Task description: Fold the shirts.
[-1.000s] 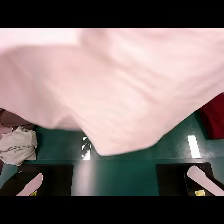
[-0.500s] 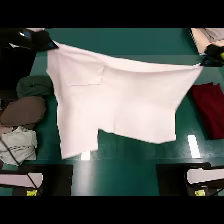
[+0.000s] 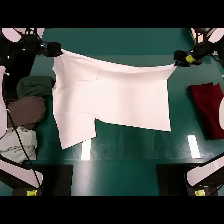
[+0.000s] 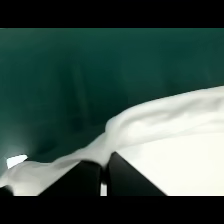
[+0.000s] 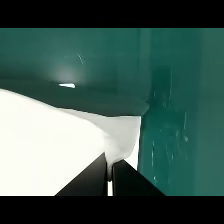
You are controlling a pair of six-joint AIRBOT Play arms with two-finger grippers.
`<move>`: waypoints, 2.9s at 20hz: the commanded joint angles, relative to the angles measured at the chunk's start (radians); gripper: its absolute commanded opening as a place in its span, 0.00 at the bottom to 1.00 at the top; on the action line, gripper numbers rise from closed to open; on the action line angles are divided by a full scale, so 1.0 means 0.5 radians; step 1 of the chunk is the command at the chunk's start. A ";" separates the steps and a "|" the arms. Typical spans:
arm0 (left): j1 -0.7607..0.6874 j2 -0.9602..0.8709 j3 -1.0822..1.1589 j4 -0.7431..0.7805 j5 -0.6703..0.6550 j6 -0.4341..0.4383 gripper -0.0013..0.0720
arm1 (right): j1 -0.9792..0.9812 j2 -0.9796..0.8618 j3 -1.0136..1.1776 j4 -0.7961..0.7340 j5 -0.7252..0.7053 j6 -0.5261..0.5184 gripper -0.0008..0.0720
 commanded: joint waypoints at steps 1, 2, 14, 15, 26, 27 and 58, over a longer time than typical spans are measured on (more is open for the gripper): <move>0.024 -0.018 0.000 0.256 -0.124 0.153 0.05 | 0.062 -0.026 0.000 -0.047 0.058 0.013 0.03; 0.043 -0.018 0.000 0.254 -0.224 0.198 0.05 | 0.079 -0.026 0.000 -0.053 0.153 -0.002 0.03; 0.186 -0.018 -0.329 0.130 -0.582 0.191 0.05 | 0.292 0.026 -0.467 -0.163 0.225 0.012 0.03; 0.186 -0.018 -0.375 0.110 -0.574 0.192 0.05 | 0.292 0.026 -0.486 -0.159 0.214 0.025 0.03; 0.282 -0.011 -0.434 0.070 -0.944 -0.063 0.68 | 0.228 0.190 -0.531 -0.079 0.391 -0.182 0.52; 0.327 0.008 -0.441 0.070 -1.015 -0.095 0.68 | 0.181 0.268 -0.606 0.021 0.404 -0.217 0.52; 0.461 1.182 -2.557 -0.303 -0.010 -0.085 0.53 | -0.211 1.054 -1.716 0.534 0.150 -0.391 0.52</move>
